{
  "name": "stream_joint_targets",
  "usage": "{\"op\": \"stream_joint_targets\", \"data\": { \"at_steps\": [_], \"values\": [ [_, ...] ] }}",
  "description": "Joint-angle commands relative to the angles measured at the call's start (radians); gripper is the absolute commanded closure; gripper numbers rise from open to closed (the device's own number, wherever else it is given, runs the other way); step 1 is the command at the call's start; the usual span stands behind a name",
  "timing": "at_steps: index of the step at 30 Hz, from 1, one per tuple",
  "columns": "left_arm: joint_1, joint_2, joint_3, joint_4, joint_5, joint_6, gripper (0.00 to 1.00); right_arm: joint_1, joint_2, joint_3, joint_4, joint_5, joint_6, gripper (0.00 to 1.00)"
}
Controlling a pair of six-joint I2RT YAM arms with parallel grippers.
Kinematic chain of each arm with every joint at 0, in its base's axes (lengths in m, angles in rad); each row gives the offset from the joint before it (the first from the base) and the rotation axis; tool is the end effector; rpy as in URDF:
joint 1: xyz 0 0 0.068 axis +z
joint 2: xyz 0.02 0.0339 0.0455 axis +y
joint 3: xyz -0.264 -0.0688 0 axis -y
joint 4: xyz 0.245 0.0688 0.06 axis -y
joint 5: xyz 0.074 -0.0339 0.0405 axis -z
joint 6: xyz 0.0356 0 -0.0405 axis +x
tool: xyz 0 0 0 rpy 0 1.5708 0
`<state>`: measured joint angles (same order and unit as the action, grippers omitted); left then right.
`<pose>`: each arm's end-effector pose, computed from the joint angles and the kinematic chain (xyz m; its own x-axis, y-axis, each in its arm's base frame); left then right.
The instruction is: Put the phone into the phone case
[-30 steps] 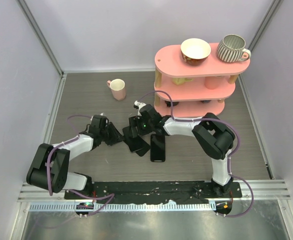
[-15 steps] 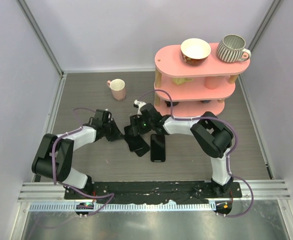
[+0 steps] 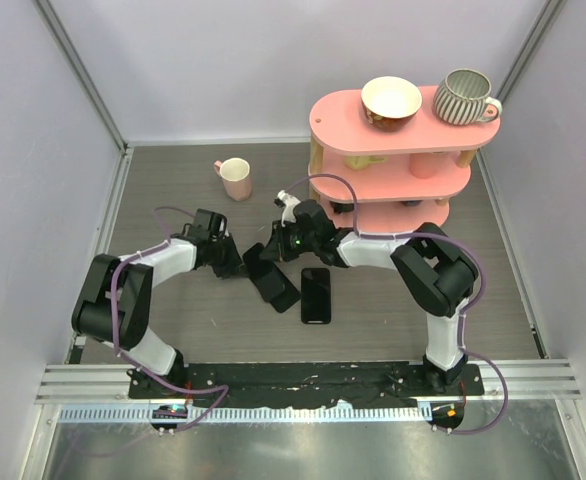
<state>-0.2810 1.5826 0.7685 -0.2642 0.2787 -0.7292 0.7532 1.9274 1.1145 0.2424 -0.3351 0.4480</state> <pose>0.2722 -0.0888 0.1452 -0.8922 -0.4092 -0.1911 -0.2721 0.8247 -0.4958 0.2945 0.2922 0.1661 -0.7223 -0.1165 -0.6816 -0.5935 0.6103 0.5246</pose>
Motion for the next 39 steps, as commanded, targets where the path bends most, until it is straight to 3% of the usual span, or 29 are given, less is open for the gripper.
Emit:
{"op": "stream_joint_targets", "data": {
  "at_steps": [1, 12, 26, 33, 39],
  "values": [
    [0.003, 0.068, -0.005, 0.048, -0.134, 0.036, 1.00, -0.026, 0.004, -0.059, -0.098, -0.036, -0.112, 0.99],
    [0.008, 0.105, 0.041, 0.029, -0.138, 0.047, 1.00, -0.109, -0.039, -0.119, 0.054, -0.271, 0.011, 0.99],
    [0.009, 0.113, 0.049, 0.056, -0.144, 0.077, 1.00, -0.144, -0.085, -0.134, 0.093, -0.322, 0.113, 0.99],
    [0.008, 0.109, 0.052, 0.049, -0.161, 0.090, 1.00, -0.149, -0.097, -0.110, 0.060, -0.265, 0.070, 0.99],
    [0.009, 0.120, 0.058, 0.049, -0.165, 0.093, 1.00, -0.163, -0.084, -0.078, 0.047, -0.304, 0.070, 0.99]
  ]
}}
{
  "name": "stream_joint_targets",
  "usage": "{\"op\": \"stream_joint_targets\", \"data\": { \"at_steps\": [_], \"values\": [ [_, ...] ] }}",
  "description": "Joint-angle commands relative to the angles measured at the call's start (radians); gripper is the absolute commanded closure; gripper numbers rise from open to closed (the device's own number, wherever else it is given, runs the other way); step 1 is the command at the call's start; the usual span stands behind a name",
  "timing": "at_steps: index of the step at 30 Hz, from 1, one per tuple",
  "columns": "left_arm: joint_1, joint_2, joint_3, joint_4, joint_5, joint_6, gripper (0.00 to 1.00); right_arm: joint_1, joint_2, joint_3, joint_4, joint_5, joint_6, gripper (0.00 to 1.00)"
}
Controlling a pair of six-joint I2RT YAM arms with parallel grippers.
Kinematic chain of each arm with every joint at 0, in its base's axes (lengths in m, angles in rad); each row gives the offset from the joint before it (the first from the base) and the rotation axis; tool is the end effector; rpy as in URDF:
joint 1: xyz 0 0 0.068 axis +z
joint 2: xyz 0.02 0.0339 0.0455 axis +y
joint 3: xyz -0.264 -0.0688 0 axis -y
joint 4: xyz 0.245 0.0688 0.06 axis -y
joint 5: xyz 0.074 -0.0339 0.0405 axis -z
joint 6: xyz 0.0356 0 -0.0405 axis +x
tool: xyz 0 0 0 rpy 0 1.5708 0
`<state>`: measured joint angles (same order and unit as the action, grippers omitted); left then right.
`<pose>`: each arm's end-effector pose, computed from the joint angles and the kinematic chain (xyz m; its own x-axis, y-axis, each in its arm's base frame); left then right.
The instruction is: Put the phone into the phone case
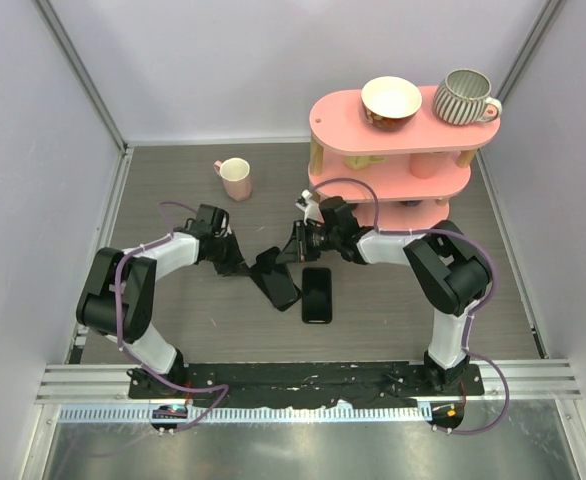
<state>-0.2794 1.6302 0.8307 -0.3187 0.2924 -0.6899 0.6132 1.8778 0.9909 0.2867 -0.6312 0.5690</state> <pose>0.2824 -0.0917 0.1460 -0.9119 -0.3724 -0.1723 -0.2530 0.8410 -0.4783 0.3035 0.2392 0.1551 -0.8540 -0.0691 -0.5156 -0.4780 0.4952 0.7254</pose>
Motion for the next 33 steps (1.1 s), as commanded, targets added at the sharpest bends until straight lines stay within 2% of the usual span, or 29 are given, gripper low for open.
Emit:
{"op": "stream_joint_targets", "data": {
  "at_steps": [1, 12, 20, 33],
  "values": [
    [0.006, 0.074, -0.002, 0.104, -0.180, 0.053, 1.00, -0.026, -0.032, 0.051, 0.005, -0.016, -0.040, 0.99],
    [0.006, 0.092, -0.001, 0.115, -0.182, 0.052, 1.00, -0.047, -0.055, 0.049, 0.037, -0.067, 0.009, 0.99],
    [0.006, 0.085, 0.002, 0.125, -0.150, 0.036, 1.00, -0.044, 0.001, -0.005, 0.071, -0.076, 0.034, 0.99],
    [0.006, 0.036, -0.050, 0.208, -0.012, -0.082, 1.00, 0.016, 0.075, -0.072, 0.104, 0.036, 0.058, 0.99]
  ]
}}
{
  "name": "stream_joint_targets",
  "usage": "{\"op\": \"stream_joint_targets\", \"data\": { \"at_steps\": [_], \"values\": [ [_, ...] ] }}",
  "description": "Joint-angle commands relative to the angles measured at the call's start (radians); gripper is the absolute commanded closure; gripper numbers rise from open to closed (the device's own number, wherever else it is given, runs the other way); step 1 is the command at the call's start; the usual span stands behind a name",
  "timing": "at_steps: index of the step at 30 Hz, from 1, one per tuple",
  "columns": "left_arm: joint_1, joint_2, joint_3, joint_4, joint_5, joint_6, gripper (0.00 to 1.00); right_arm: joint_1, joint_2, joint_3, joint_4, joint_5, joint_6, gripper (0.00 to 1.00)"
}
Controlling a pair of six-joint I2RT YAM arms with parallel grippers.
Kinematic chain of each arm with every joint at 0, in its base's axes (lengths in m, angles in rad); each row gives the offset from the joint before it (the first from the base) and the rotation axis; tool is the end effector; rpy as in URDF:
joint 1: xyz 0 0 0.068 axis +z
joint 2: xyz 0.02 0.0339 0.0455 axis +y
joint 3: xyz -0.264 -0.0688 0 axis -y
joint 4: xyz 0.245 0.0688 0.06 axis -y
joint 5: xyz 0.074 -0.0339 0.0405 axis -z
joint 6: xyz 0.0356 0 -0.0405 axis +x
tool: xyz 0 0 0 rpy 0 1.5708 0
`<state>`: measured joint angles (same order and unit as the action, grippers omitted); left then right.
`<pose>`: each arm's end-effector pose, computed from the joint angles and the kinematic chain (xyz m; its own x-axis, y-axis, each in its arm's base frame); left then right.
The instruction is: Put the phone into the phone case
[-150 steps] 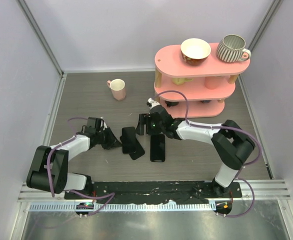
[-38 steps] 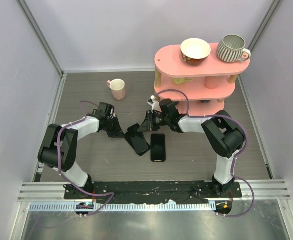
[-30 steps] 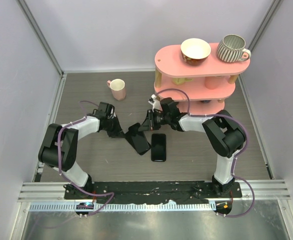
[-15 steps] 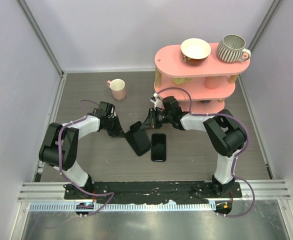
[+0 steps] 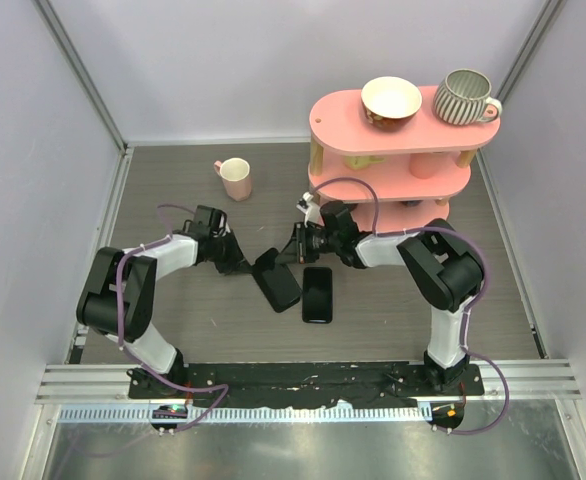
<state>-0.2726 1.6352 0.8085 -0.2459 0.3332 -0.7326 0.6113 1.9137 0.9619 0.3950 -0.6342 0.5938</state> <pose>0.2844 -0.0916 0.1428 -0.8998 -0.4047 -0.1631 -0.2648 0.8035 -0.5332 0.3048 0.2394 0.1431 -0.8479 -0.0438 -0.5284 -0.4825 0.4772 0.7345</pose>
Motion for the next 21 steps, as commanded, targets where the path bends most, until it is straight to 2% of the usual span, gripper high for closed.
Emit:
{"op": "stream_joint_targets", "data": {
  "at_steps": [1, 4, 5, 6, 10, 11, 15, 21],
  "values": [
    [0.000, 0.029, -0.028, 0.134, -0.051, -0.039, 1.00, 0.018, 0.044, -0.048, -0.002, 0.037, 0.034, 0.99],
    [0.001, -0.001, -0.020, 0.113, -0.071, -0.039, 0.92, 0.018, 0.050, -0.049, -0.022, 0.048, 0.024, 0.99],
    [0.003, -0.021, -0.017, 0.102, -0.082, -0.037, 0.82, 0.019, 0.053, -0.049, -0.025, 0.051, 0.023, 0.99],
    [0.006, -0.035, -0.006, 0.090, -0.091, -0.036, 0.78, 0.018, 0.053, -0.051, -0.027, 0.056, 0.021, 0.99],
    [0.045, -0.104, 0.009, 0.030, -0.112, -0.042, 0.69, 0.018, 0.047, -0.055, -0.041, 0.077, 0.034, 0.99],
    [0.052, -0.121, 0.009, 0.017, -0.132, -0.044, 0.63, 0.018, 0.048, -0.055, -0.041, 0.083, 0.041, 0.99],
    [0.056, -0.208, -0.020, -0.015, -0.155, -0.039, 0.64, 0.033, 0.060, -0.060, -0.039, 0.125, 0.070, 0.99],
    [0.058, -0.287, -0.163, 0.068, -0.071, -0.096, 0.75, 0.059, 0.074, -0.106, 0.073, 0.166, 0.185, 0.99]
  ]
}}
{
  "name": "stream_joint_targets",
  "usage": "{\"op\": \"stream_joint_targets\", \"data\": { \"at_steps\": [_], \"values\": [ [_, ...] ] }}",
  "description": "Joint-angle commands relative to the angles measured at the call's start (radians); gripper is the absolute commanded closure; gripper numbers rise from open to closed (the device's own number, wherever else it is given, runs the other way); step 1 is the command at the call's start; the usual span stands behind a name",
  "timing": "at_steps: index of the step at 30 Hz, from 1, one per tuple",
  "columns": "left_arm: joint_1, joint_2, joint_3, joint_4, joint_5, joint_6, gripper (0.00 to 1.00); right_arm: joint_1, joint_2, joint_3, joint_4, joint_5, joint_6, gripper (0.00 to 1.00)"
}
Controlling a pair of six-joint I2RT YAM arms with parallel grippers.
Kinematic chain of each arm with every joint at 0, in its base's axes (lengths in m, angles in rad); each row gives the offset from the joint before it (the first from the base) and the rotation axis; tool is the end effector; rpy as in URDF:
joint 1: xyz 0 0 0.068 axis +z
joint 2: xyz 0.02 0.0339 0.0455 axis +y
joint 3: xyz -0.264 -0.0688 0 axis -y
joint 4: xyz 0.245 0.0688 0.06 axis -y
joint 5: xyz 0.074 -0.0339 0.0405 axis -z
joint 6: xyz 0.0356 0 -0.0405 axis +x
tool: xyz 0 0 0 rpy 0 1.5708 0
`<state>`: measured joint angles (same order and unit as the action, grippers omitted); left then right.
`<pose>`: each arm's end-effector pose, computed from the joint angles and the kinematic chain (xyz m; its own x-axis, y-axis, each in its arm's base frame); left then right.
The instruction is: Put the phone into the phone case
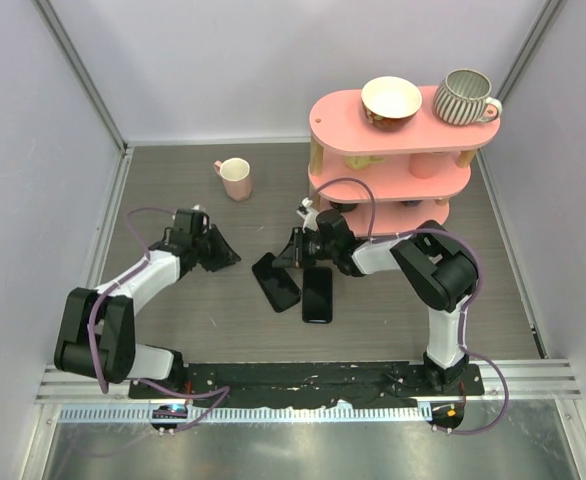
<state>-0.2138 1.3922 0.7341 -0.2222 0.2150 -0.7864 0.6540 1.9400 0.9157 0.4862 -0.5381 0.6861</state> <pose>0.2651 -0.0653 0.1871 -0.7729 -0.5398 -0.3335 -0.2930 0.7698 -0.5670 0.2934 0.2479 0.1280 -0.8669 0.0209 -0.4980 -0.4167 0.5177 0.7472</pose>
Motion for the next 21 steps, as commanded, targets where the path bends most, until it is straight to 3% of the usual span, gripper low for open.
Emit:
{"op": "stream_joint_targets", "data": {
  "at_steps": [1, 12, 21],
  "values": [
    [-0.001, -0.064, -0.107, 0.055, 0.056, -0.048, 0.76, 0.028, 0.048, -0.072, -0.008, 0.095, 0.104, 0.99],
    [-0.001, -0.096, -0.242, 0.092, 0.087, -0.043, 0.81, 0.107, 0.031, -0.179, 0.158, 0.268, 0.317, 0.99],
    [-0.010, -0.122, -0.317, 0.159, 0.141, -0.083, 0.83, 0.182, 0.028, -0.199, 0.195, 0.398, 0.421, 0.98]
  ]
}}
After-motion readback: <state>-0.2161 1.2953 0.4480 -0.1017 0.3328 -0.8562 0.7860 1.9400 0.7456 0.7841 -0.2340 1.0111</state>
